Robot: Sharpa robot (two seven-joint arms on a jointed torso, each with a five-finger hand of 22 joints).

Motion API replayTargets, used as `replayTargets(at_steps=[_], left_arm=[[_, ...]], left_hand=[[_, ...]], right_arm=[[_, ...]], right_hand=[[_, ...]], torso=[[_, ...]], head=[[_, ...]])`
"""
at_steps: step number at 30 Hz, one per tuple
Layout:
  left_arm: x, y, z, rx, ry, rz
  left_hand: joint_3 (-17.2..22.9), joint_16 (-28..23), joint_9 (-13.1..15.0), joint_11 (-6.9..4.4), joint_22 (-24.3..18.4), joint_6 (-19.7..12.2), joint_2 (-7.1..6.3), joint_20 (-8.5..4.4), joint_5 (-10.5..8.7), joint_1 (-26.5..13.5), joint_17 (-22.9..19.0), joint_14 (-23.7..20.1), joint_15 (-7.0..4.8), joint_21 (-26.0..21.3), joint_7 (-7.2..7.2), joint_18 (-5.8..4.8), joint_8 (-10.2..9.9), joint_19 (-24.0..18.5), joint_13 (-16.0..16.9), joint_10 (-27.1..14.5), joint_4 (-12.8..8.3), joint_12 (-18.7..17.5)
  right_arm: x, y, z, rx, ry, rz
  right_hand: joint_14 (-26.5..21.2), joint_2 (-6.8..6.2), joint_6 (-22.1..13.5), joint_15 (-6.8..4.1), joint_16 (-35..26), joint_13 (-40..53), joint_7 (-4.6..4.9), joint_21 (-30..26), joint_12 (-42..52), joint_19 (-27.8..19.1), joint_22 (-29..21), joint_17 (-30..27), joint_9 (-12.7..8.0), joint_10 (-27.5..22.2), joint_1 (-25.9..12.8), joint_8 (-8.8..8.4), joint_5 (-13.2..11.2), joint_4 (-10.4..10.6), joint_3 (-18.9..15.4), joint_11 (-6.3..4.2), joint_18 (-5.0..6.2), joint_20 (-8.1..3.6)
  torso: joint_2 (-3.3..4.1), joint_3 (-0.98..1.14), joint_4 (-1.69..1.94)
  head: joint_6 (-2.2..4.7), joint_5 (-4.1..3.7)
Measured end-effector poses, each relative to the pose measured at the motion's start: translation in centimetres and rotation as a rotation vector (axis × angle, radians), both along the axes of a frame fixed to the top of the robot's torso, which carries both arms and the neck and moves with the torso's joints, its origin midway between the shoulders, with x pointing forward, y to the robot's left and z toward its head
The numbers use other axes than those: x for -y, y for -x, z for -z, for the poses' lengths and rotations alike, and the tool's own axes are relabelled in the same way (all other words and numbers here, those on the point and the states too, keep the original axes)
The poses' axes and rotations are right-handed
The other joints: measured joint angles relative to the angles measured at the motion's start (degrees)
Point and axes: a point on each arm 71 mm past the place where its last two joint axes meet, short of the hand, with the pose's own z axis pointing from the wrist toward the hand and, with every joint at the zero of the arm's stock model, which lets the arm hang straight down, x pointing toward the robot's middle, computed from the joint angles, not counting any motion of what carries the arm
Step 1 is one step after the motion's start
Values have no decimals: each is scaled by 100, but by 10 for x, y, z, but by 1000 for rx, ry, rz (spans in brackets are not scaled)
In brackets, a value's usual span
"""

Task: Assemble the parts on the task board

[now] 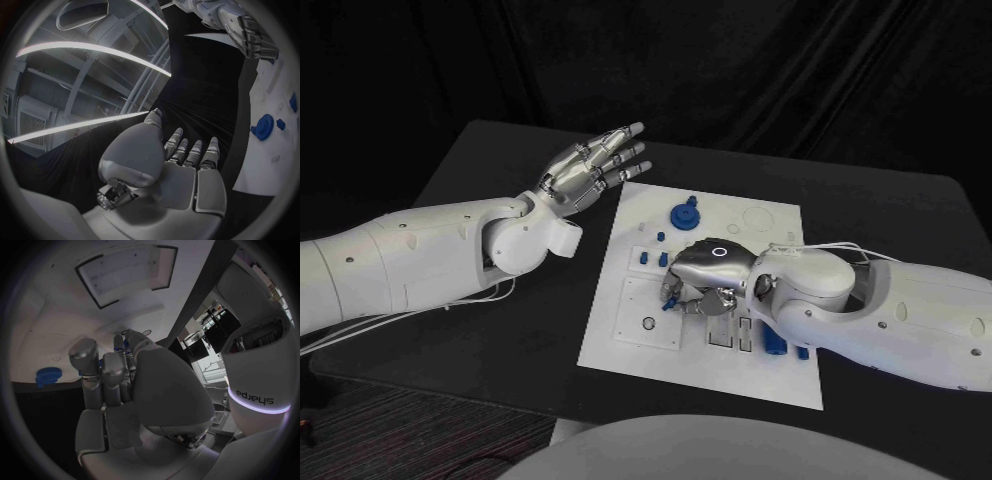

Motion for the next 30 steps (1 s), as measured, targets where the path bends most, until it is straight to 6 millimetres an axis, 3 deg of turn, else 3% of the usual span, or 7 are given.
replayTargets(at_steps=[8, 15, 23, 30], left_arm=[[0, 0, 0, -1, 0, 2], [0, 0, 0, -3, -1, 3], [0, 0, 1, -4, -2, 4], [0, 0, 1, -6, -4, 5]], left_hand=[[0, 0, 0, 0, 0, 0, 25, 0, 0, 25, 0, 0, 0, 0, 0, 0, 0, 0, 0, 0, 0, 0], [0, 0, 0, 21, -6, 0, 47, 0, 0, 2, 0, 0, 0, 0, 0, 0, 5, 0, 0, -21, 0, -1], [0, 0, 0, 20, -6, 0, 101, 0, 22, -2, 0, 0, 0, 0, 0, 0, 22, 0, 0, -21, 0, -1], [0, 0, 0, 20, -13, 0, 101, 0, 22, -3, 0, 0, 0, 0, 0, 0, 22, 0, 0, -21, 0, -1]], right_arm=[[-2, 2, -1, 0, -6, -7], [1, 3, -3, 9, -23, -2], [2, 6, -9, 23, -36, -9], [-2, 9, -17, 97, -2, -48]], right_hand=[[-18, 0, 134, -18, 0, 35, -24, -22, 46, -12, 0, 4, 32, 5, 0, 64, 2, -34, 33, -4, 0, -12], [-36, 25, 317, -37, 46, 67, -73, 102, 127, -20, -1, 109, 120, 95, -25, 171, 234, -89, 85, -94, -1, -20], [-14, 132, 357, -59, 49, 72, -113, 119, 128, -20, -1, 129, 164, 95, -132, 200, 474, -97, 77, -94, -1, -21], [-35, 121, 357, -79, 48, 76, -114, 119, 156, -41, -2, 75, 164, 139, -199, 200, 494, -144, 30, -138, -1, -41]], torso=[[0, 2, 0], [-2, 0, -1], [-9, -7, -2], [-8, -7, 1]], head=[[1, 2], [1, 15], [1, 23], [1, 44]])
